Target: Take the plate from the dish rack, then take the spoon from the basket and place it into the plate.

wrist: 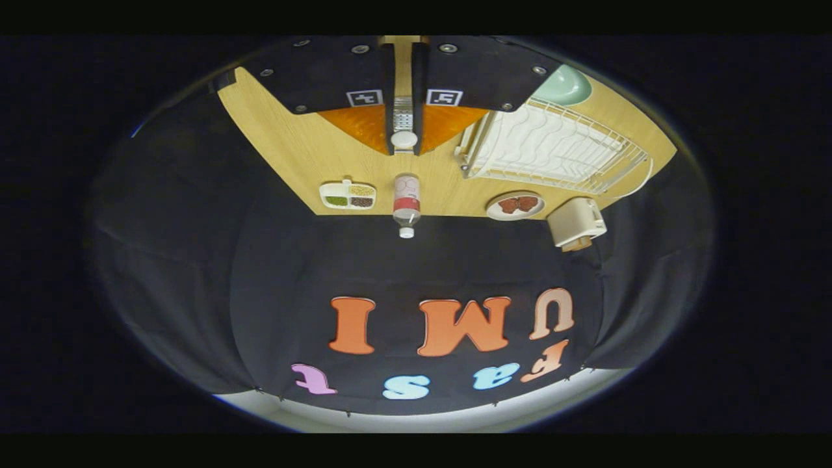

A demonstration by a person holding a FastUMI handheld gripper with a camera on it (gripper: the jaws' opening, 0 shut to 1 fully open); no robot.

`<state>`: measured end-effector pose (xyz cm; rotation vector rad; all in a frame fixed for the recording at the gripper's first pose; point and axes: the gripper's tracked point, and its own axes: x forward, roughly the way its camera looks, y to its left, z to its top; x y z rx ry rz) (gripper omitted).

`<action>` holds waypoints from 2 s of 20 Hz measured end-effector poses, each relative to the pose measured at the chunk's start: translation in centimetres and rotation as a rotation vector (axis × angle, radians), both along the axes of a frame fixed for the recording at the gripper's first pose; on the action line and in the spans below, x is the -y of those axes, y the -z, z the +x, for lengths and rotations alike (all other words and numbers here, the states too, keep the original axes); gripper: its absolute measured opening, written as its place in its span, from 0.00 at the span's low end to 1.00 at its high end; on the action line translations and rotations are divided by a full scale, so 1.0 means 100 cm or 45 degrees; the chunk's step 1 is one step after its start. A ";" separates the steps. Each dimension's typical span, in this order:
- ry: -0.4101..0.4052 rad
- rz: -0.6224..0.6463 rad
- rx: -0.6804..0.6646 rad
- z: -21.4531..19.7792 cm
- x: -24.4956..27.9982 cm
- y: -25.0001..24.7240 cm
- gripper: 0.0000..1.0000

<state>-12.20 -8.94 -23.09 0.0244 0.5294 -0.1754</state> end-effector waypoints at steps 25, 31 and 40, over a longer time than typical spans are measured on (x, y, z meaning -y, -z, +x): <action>-0.480 0.324 -0.259 -0.096 -0.139 0.022 0.10; -0.605 0.293 -0.259 -0.076 -0.174 0.044 0.10; -0.695 0.239 -0.357 -0.083 -0.183 0.079 0.13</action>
